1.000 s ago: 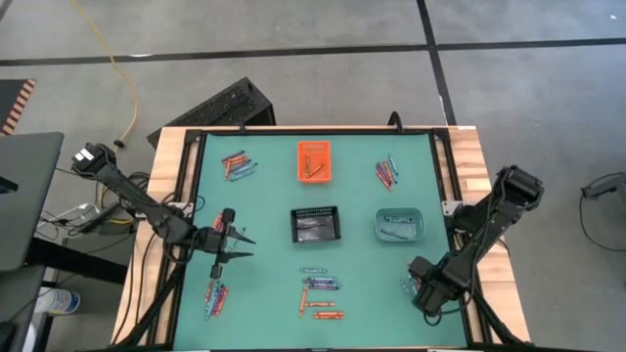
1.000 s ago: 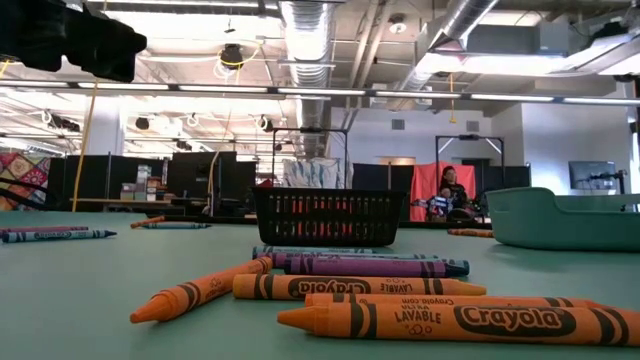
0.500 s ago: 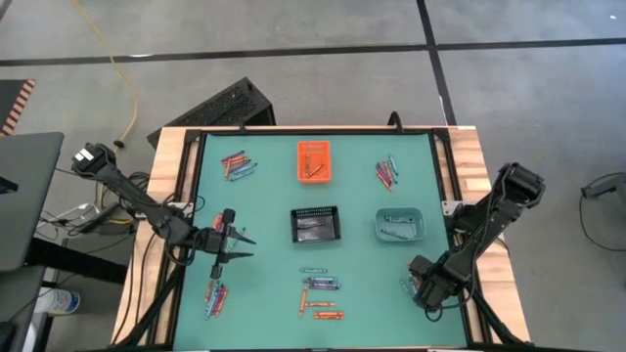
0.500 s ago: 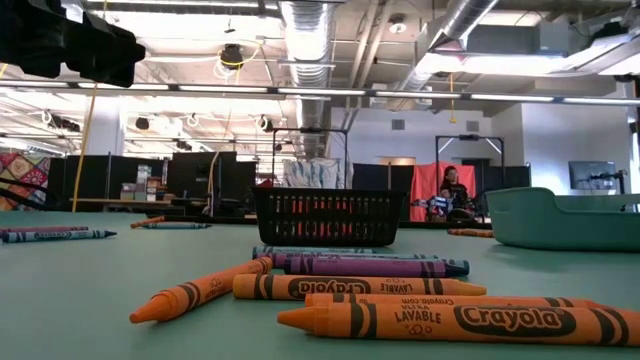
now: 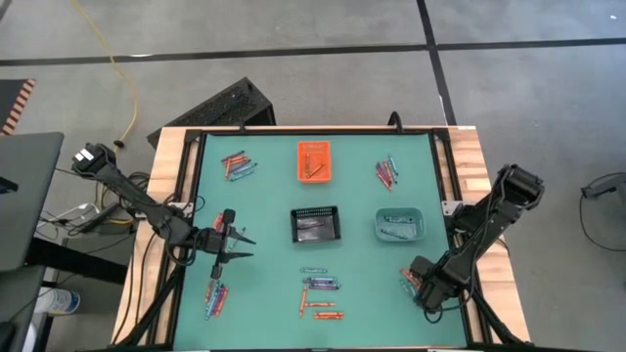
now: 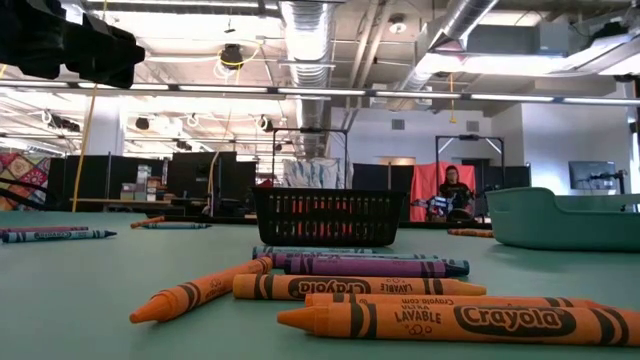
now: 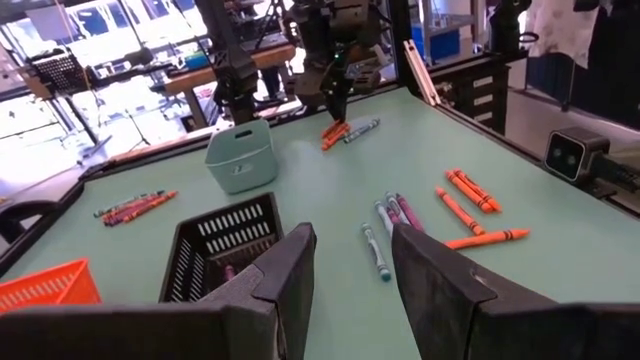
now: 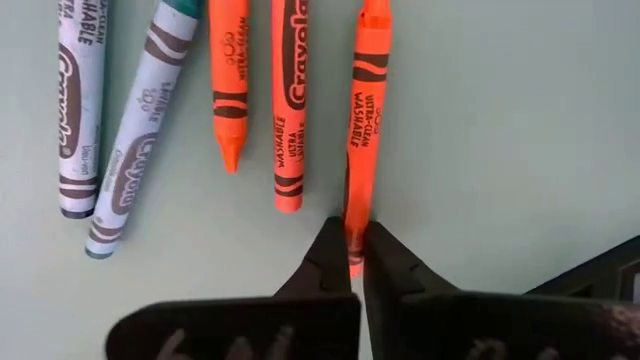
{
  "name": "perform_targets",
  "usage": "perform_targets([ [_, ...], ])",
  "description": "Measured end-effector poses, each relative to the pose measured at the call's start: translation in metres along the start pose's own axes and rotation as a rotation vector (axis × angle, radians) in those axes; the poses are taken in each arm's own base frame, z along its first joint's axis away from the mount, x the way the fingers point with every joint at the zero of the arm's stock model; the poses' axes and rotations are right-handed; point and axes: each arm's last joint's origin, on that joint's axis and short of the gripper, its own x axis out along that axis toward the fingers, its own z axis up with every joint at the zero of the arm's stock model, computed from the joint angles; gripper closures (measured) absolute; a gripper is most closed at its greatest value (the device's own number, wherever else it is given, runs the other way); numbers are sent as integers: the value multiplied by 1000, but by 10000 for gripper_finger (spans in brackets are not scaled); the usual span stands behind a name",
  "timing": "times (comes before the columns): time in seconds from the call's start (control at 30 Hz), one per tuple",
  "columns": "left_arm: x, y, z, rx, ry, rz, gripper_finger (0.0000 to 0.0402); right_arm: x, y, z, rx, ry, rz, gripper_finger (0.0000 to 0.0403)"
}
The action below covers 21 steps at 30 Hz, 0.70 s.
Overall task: Sort crayons
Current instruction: Put the orange crayon into the orange bin
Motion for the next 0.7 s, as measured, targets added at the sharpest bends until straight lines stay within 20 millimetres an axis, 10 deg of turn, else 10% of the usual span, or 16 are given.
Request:
perform_targets([
  [0.43,0,0,-1,-1,9,-2,274,-58,-5,16,100,-86,-1,401],
  [0.7,0,0,-1,1,9,-2,274,-106,13,68,81,-326,230,401],
])
